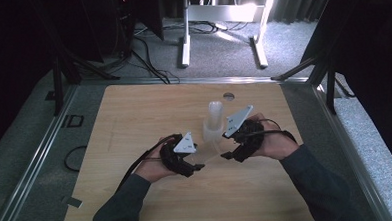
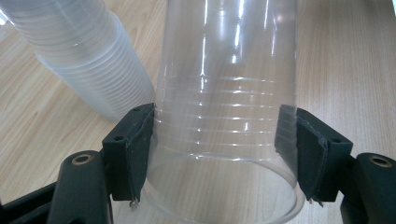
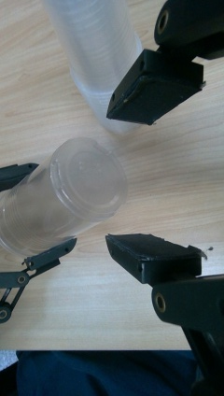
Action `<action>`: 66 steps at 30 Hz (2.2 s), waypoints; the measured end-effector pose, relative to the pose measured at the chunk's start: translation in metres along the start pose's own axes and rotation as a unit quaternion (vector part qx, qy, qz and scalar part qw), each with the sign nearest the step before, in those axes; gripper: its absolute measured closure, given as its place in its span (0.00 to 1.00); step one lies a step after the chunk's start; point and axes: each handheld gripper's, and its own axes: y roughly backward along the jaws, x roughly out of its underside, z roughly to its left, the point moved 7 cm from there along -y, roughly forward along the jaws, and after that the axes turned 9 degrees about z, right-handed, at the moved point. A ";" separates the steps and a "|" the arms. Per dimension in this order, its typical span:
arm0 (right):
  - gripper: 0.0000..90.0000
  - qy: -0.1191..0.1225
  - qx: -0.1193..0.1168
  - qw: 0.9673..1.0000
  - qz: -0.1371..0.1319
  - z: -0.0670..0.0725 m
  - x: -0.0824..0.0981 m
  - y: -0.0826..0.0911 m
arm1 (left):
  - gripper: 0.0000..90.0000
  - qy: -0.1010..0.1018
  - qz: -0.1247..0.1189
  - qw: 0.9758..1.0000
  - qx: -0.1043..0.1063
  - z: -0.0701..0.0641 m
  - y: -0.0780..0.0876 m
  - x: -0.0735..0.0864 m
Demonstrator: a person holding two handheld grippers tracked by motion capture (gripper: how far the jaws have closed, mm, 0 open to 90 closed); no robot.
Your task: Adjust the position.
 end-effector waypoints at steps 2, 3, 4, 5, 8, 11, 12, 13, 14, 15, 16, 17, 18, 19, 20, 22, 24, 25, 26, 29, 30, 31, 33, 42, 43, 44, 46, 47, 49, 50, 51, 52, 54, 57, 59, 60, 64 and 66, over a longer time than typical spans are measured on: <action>0.37 0.001 -0.004 1.000 0.003 0.001 0.000 -0.001 | 0.33 -0.004 0.006 1.000 -0.001 -0.001 -0.001 0.000; 0.37 0.003 -0.003 1.000 0.004 0.001 0.000 -0.001 | 0.33 -0.007 0.009 1.000 -0.002 -0.001 -0.001 0.000; 0.37 0.003 -0.004 1.000 0.007 0.001 0.000 -0.002 | 0.33 -0.008 0.013 1.000 0.000 -0.001 -0.002 0.001; 0.37 0.003 -0.004 1.000 0.007 0.001 0.000 -0.002 | 0.33 -0.008 0.013 1.000 0.000 -0.001 -0.002 0.001; 0.37 0.004 -0.008 1.000 0.013 0.001 0.001 -0.004 | 0.33 -0.013 0.023 1.000 -0.001 -0.002 -0.003 0.002; 0.37 0.005 -0.010 1.000 0.015 0.002 0.001 -0.005 | 0.33 -0.014 0.027 1.000 0.001 -0.001 -0.002 0.002; 0.37 0.005 -0.011 1.000 0.015 0.003 0.001 -0.005 | 0.33 -0.016 0.029 0.999 0.000 -0.001 -0.002 0.002; 0.37 0.007 -0.011 1.000 0.017 0.003 0.001 -0.006 | 0.33 -0.021 0.034 0.999 -0.001 -0.001 -0.002 0.001; 0.37 0.008 -0.012 1.000 0.018 0.003 0.001 -0.006 | 0.33 -0.023 0.036 0.999 -0.001 -0.002 -0.002 0.001; 0.37 0.008 -0.013 1.000 0.019 0.003 0.001 -0.006 | 0.33 -0.025 0.039 0.999 0.000 -0.002 -0.001 0.000; 0.37 0.009 -0.013 1.000 0.019 0.003 0.001 -0.007 | 0.33 -0.028 0.040 0.999 0.001 -0.003 -0.001 -0.001; 0.37 0.009 -0.014 1.000 0.020 0.003 0.001 -0.007 | 0.33 -0.029 0.040 0.999 0.002 -0.003 -0.001 -0.002; 0.37 0.009 -0.014 1.000 0.021 0.004 0.001 -0.007 | 0.33 -0.033 0.042 0.999 0.001 -0.003 -0.001 -0.002; 0.37 0.009 -0.015 1.000 0.022 0.004 0.002 -0.007 | 0.33 -0.037 0.047 0.998 0.001 -0.004 -0.001 -0.003; 0.37 0.012 -0.017 1.000 0.024 0.004 0.002 -0.008 | 0.33 -0.037 0.048 0.998 0.002 -0.004 -0.001 -0.003; 0.37 0.012 -0.017 0.999 0.027 0.005 0.002 -0.008 | 0.33 -0.041 0.054 0.998 0.003 -0.004 -0.002 -0.003; 0.37 0.013 -0.018 0.999 0.028 0.005 0.002 -0.009 | 0.33 -0.042 0.056 0.998 0.003 -0.005 -0.002 -0.003; 0.37 0.013 -0.018 0.999 0.029 0.005 0.003 -0.009 | 0.33 -0.045 0.061 0.997 0.003 -0.006 -0.004 -0.003; 0.37 0.013 -0.019 0.999 0.032 0.006 0.003 -0.009 | 0.34 -0.047 0.065 0.997 0.002 -0.006 -0.004 -0.003; 0.37 0.014 -0.022 0.999 0.039 0.007 0.004 -0.010 | 0.34 -0.053 0.073 0.996 0.002 -0.007 -0.006 -0.003; 0.37 0.014 -0.022 0.999 0.039 0.007 0.004 -0.010 | 0.34 -0.053 0.073 0.996 0.002 -0.007 -0.006 -0.003; 0.37 0.018 -0.022 0.999 0.042 0.007 0.004 -0.010 | 0.34 -0.053 0.073 0.996 0.002 -0.007 -0.006 -0.003; 0.37 0.018 -0.024 0.998 0.048 0.008 0.004 -0.011 | 0.34 -0.057 0.078 0.995 0.002 -0.008 -0.006 -0.003; 0.36 0.020 -0.031 0.997 0.065 0.010 0.003 -0.015 | 0.34 -0.066 0.087 0.994 -0.001 -0.009 -0.007 -0.005; 0.36 0.021 -0.031 0.997 0.066 0.010 0.003 -0.016 | 0.34 -0.067 0.088 0.994 -0.001 -0.009 -0.007 -0.005; 0.36 0.023 -0.031 0.997 0.066 0.009 0.003 -0.016 | 0.34 -0.068 0.088 0.994 0.000 -0.009 -0.007 -0.005; 0.36 0.023 -0.032 0.997 0.069 0.009 0.003 -0.017 | 0.34 -0.070 0.091 0.993 -0.002 -0.009 -0.007 -0.005; 0.35 0.023 -0.033 0.997 0.071 0.010 0.003 -0.017 | 0.34 -0.071 0.091 0.993 -0.002 -0.010 -0.007 -0.005; 0.35 0.022 -0.035 0.996 0.075 0.010 0.003 -0.018 | 0.34 -0.071 0.091 0.993 -0.001 -0.010 -0.007 -0.005; 0.35 0.023 -0.036 0.996 0.077 0.011 0.003 -0.019 | 0.34 -0.072 0.091 0.993 0.001 -0.010 -0.007 -0.006; 0.34 0.023 -0.036 0.996 0.078 0.011 0.003 -0.019 | 0.34 -0.073 0.092 0.993 0.000 -0.010 -0.007 -0.006; 0.34 0.024 -0.037 0.996 0.078 0.011 0.003 -0.019 | 0.34 -0.074 0.094 0.993 -0.001 -0.010 -0.007 -0.006; 0.34 0.024 -0.039 0.996 0.081 0.012 0.002 -0.020 | 0.34 -0.077 0.097 0.992 -0.003 -0.011 -0.008 -0.006; 0.34 0.025 -0.043 0.995 0.083 0.012 0.002 -0.022 | 0.34 -0.084 0.104 0.991 -0.007 -0.012 -0.008 -0.007; 0.34 0.024 -0.045 0.995 0.087 0.012 0.002 -0.024 | 0.34 -0.087 0.107 0.990 -0.009 -0.012 -0.009 -0.007; 0.34 0.024 -0.046 0.995 0.089 0.012 0.002 -0.025 | 0.34 -0.087 0.107 0.990 -0.009 -0.012 -0.009 -0.007; 0.33 0.024 -0.050 0.994 0.098 0.012 0.003 -0.027 | 0.34 -0.090 0.112 0.990 -0.011 -0.012 -0.011 -0.007; 0.33 0.023 -0.052 0.993 0.102 0.012 0.003 -0.030 | 0.34 -0.091 0.114 0.989 -0.012 -0.013 -0.012 -0.006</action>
